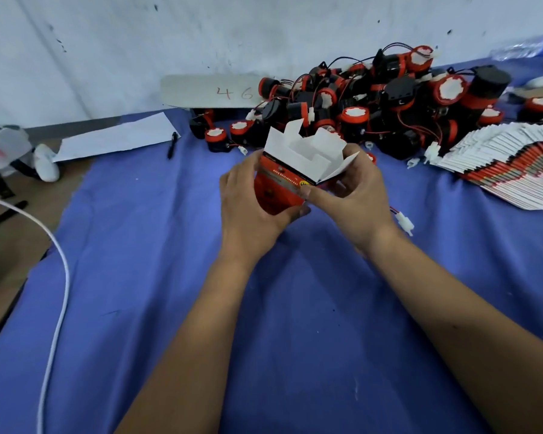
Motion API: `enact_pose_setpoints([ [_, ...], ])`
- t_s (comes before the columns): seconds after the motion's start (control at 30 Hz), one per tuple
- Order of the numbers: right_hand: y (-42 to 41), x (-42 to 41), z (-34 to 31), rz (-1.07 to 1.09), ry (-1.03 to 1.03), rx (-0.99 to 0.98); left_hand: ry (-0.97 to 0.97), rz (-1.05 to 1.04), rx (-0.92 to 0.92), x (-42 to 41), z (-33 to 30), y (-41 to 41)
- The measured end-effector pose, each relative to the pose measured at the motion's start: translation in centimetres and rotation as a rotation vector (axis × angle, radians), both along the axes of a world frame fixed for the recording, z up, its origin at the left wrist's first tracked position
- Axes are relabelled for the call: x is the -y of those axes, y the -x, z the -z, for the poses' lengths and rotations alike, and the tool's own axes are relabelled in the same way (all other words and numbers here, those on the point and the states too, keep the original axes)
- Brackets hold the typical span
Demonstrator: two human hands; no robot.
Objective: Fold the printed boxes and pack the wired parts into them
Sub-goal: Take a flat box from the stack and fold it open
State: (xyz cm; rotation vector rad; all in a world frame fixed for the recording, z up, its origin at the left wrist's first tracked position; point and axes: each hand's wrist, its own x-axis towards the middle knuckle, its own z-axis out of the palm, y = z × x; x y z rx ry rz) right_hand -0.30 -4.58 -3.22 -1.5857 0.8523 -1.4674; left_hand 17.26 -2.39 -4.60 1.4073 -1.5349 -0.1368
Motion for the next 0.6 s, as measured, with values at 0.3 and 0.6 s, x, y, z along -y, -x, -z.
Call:
enact_pose_setpoints([
  [0.3, -0.2, -0.6, -0.4, 0.084, 0.219, -0.131, -0.258, 0.356, -0.903, -1.0, -1.6, 1.3],
  [0.6, -0.9, -1.2, -0.2, -0.050, 0.350, -0.222, -0.335, 0.500, -1.120, -1.3, -2.2, 1.8],
])
